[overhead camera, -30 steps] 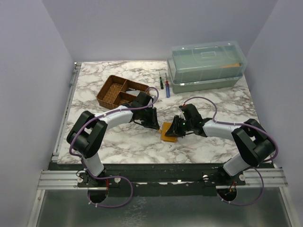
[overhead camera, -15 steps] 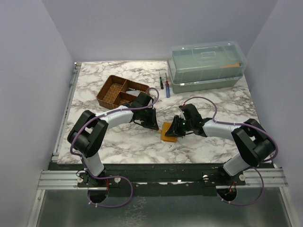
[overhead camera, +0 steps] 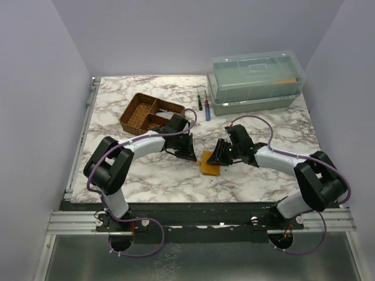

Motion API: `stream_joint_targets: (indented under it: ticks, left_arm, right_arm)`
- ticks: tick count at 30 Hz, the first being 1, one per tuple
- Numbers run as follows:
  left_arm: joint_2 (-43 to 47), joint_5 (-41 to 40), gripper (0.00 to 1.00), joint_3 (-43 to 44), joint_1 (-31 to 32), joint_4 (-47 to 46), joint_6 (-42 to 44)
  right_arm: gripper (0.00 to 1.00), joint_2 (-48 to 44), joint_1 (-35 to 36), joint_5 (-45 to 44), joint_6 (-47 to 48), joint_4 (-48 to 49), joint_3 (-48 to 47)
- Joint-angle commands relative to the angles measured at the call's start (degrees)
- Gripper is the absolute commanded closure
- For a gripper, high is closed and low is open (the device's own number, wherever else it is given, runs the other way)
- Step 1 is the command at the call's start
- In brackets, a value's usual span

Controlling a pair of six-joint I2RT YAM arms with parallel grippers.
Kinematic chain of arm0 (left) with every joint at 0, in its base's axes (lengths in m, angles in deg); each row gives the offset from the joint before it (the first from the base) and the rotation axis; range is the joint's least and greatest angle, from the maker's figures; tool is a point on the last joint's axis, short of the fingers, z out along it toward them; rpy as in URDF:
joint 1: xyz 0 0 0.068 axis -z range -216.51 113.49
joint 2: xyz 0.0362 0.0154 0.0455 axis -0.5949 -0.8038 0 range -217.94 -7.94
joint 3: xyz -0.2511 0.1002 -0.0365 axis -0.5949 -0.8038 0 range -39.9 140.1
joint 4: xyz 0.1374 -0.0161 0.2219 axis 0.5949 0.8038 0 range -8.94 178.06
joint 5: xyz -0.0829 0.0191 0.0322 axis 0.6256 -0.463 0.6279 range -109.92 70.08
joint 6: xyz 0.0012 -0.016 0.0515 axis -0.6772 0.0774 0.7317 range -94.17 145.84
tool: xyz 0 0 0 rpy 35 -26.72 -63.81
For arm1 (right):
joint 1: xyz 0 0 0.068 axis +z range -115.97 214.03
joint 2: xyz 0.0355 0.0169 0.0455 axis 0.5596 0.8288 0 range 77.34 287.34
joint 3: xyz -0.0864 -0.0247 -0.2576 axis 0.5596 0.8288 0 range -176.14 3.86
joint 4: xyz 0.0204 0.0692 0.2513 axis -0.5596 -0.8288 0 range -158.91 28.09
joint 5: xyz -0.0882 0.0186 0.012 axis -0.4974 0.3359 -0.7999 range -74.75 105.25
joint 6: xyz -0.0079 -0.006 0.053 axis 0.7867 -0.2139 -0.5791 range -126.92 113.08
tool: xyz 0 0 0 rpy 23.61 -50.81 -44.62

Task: Put the credit cards into the card holder
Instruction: Close the card holder at the center of the board.

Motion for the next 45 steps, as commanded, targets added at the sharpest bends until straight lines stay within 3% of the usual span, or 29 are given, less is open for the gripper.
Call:
stream_joint_targets:
  ticks: [1, 7, 16, 45]
  left_arm:
    - [1.1, 2.8, 1.00, 1.0, 0.1, 0.1, 0.2]
    - [0.9, 5.2, 1.00, 1.7, 0.1, -0.4, -0.7]
    - [-1.8, 11.0, 1.00, 2.9, 0.0, -3.2, -3.8]
    - [-9.3, 10.8, 1.00, 5.5, 0.2, -4.0, -4.8]
  right_arm:
    - [0.69, -1.7, -1.9, -3.0, 2.2, -3.8, -2.0]
    - [0.71, 2.6, -2.1, -1.7, 2.6, -2.5, -2.7]
    - [0.85, 8.4, -2.0, 2.8, -1.2, 5.5, 1.0]
    - [0.86, 10.1, -2.0, 2.1, -1.0, 3.7, -0.5]
